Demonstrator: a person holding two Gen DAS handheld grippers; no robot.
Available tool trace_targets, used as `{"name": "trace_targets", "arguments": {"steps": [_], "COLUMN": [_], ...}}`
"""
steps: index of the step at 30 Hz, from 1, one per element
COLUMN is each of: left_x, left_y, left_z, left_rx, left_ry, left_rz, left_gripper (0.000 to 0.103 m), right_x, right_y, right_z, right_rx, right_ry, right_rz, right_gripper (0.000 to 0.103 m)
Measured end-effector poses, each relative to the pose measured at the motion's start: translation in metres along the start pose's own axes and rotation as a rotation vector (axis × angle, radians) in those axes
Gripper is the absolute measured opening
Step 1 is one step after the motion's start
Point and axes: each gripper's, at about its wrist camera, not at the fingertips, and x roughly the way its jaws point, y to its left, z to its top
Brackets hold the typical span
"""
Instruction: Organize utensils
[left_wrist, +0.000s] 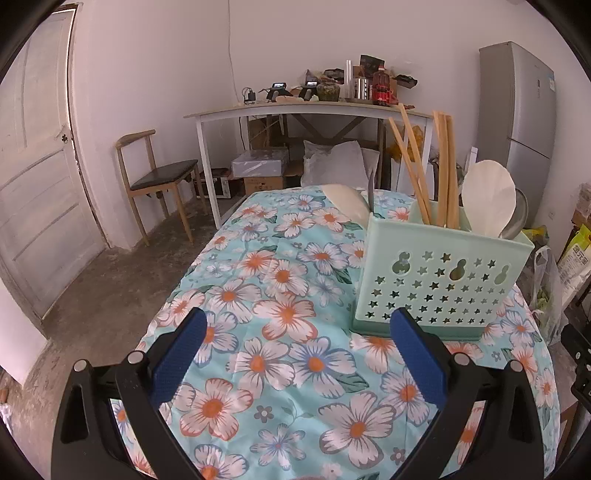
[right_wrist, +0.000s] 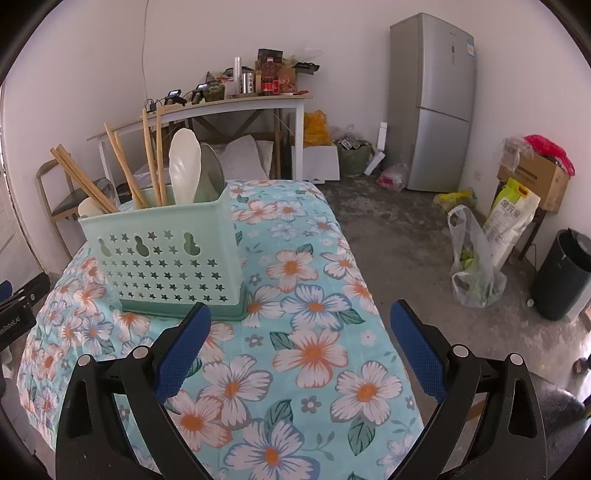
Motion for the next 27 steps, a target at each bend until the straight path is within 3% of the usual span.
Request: {"name": "trace_targets", "arguments": {"steps": [27], "left_x": [-0.004], "left_y": [-0.014], "left_z": [0.001], "left_rx": [0.021], "left_ry": [-0.008], "left_rz": [-0.022], "left_gripper": [0.097], "right_x": [0.003], "right_y": [0.006], "right_z": [0.002], "right_rx": [-0.005], "right_ry": [-0.009], "right_rz": [0.015], "right_gripper": [0.093]}}
